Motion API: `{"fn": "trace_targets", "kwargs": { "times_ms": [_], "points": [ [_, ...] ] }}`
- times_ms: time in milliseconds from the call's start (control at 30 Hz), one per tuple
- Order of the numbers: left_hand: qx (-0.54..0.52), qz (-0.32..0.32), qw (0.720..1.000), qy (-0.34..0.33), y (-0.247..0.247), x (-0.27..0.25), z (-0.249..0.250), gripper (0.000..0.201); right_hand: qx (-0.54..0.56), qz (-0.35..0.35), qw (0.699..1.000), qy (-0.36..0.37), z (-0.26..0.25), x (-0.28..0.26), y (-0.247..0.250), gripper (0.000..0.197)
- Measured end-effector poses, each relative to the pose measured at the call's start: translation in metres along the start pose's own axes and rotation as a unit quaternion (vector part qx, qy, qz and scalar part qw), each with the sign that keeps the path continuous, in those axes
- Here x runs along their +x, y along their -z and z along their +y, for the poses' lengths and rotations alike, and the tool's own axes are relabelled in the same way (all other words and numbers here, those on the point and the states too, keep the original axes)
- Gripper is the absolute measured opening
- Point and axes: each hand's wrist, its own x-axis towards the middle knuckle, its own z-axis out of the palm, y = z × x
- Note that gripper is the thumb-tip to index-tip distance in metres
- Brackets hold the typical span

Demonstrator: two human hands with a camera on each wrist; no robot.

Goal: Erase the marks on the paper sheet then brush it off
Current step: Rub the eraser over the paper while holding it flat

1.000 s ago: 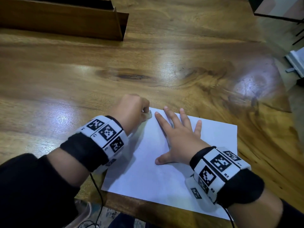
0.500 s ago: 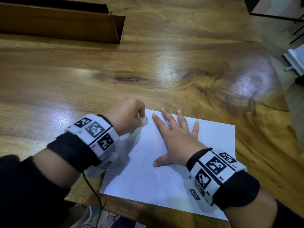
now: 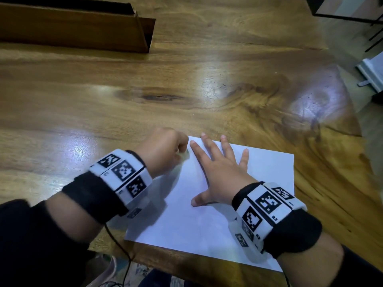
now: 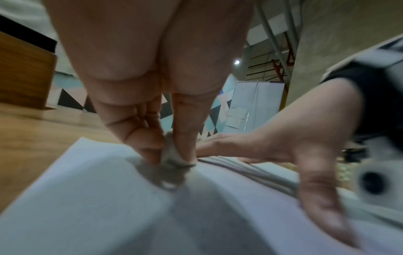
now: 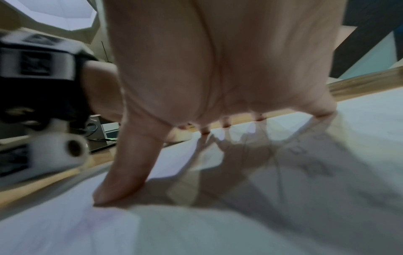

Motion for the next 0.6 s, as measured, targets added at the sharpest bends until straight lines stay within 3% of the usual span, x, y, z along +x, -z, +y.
{"fn": "trace_targets", "kwargs": {
  "times_ms": [100, 267, 433, 600],
  "points": [
    [0.019, -0.092, 0.995, -0.014, 0.000, -0.009, -0.003, 0.004, -0.002, 0.002, 1.000, 0.001, 0.001, 0.000, -0.001, 0.131],
    [-0.016, 0.052, 0.998, 0.041, 0.006, 0.013, 0.003, 0.003, -0.008, 0.004, 1.000, 0.000, 0.000, 0.000, -0.001, 0.131],
    [0.010, -0.028, 0.999, -0.025, -0.014, -0.016, -0.007, 0.010, -0.003, 0.011, 1.000, 0.007, 0.002, 0.001, -0.002, 0.128],
    [-0.029, -0.005, 1.000, 0.003, -0.017, -0.022, -0.013, 0.011, 0.007, 0.025, 0.999, 0.019, 0.006, -0.002, 0.000, 0.125]
  ]
}}
